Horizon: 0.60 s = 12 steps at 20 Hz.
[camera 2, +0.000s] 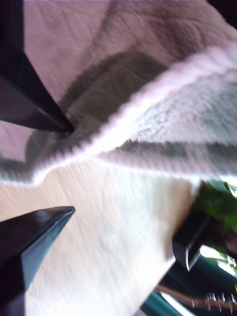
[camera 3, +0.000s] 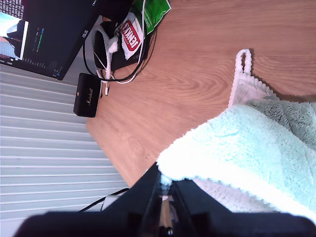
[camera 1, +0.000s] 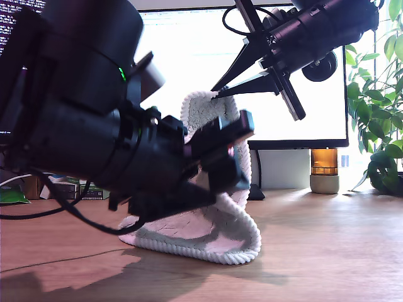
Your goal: Fold the tea towel to a neat square and place it to the right
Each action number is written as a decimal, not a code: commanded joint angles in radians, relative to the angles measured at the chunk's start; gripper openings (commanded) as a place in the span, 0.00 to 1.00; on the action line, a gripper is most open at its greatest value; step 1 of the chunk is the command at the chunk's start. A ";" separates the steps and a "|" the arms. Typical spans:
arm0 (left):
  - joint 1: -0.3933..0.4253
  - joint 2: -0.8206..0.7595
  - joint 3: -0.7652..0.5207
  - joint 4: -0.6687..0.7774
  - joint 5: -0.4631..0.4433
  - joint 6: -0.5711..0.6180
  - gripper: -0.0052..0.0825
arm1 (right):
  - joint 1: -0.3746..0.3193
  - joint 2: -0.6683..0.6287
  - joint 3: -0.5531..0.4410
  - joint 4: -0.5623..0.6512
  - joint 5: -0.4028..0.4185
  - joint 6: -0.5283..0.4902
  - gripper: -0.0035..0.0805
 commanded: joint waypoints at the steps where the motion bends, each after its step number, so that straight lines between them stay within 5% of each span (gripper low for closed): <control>1: -0.001 0.017 0.020 -0.037 -0.011 -0.008 0.54 | -0.001 -0.003 0.009 0.009 0.000 -0.015 0.03; 5: -0.001 0.017 0.102 -0.222 -0.017 -0.007 0.47 | -0.005 -0.003 0.009 0.009 -0.003 -0.019 0.03; 10: -0.001 0.017 0.114 -0.257 -0.011 0.037 0.09 | -0.015 -0.003 0.009 0.010 -0.004 -0.023 0.03; 12: 0.000 0.006 0.114 -0.273 0.039 0.112 0.03 | -0.028 -0.003 0.010 0.011 -0.012 -0.030 0.03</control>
